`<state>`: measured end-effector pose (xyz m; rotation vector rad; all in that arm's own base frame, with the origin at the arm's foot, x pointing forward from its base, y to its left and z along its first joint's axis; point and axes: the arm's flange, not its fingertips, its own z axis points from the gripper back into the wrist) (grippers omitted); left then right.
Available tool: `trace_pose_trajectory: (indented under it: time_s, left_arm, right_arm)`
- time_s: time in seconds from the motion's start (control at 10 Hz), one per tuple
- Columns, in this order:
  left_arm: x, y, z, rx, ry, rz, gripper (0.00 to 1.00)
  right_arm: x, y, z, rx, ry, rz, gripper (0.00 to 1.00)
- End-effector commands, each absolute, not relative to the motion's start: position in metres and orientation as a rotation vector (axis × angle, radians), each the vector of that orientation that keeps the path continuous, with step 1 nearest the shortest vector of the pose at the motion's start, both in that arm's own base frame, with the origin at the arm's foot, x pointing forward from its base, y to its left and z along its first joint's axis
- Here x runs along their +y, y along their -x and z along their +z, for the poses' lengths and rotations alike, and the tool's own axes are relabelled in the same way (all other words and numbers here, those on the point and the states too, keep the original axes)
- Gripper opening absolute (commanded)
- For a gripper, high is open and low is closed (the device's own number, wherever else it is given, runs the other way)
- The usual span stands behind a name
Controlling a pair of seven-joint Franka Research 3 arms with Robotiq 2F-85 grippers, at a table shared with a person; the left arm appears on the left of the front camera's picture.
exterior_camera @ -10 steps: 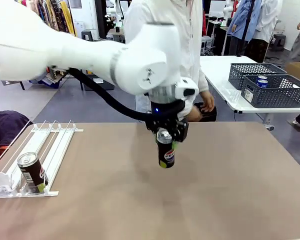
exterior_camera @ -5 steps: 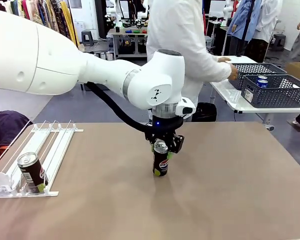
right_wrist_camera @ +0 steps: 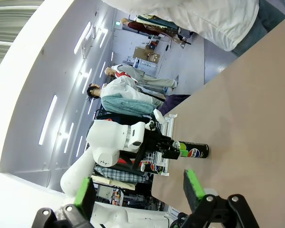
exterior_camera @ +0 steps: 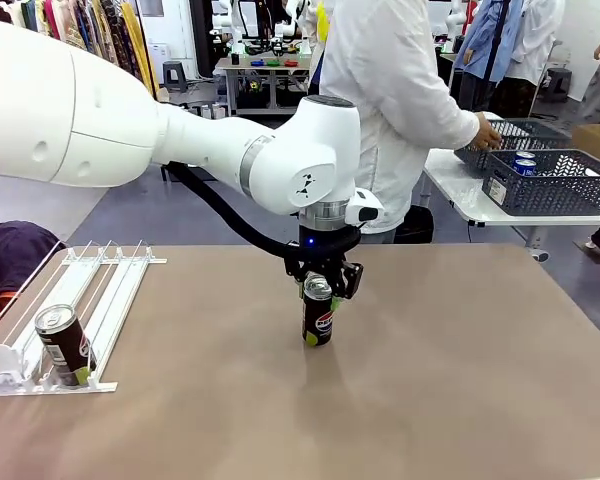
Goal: Retrieve and store the cans from the dispenser.
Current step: Pick up one can from the Automatic Can Dispenser and place it in the middle of the table.
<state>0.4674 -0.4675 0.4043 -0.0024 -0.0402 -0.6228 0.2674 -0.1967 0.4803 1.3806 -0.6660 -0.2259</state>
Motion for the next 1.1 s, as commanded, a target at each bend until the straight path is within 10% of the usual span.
trace_pose_trajectory:
  time_s: [0.0,1.0]
  left_arm:
    - [-0.465,-0.461,0.413,-0.054,-0.004,-0.599,1.0]
    - [-0.248,-0.411,0.597,-0.273,0.45,-0.428,1.0]
  right_arm:
    - [-0.198,-0.27,0.484,-0.688,-1.394,-0.219,1.0]
    - [-0.198,-0.27,0.484,-0.688,-1.394,-0.219,1.0]
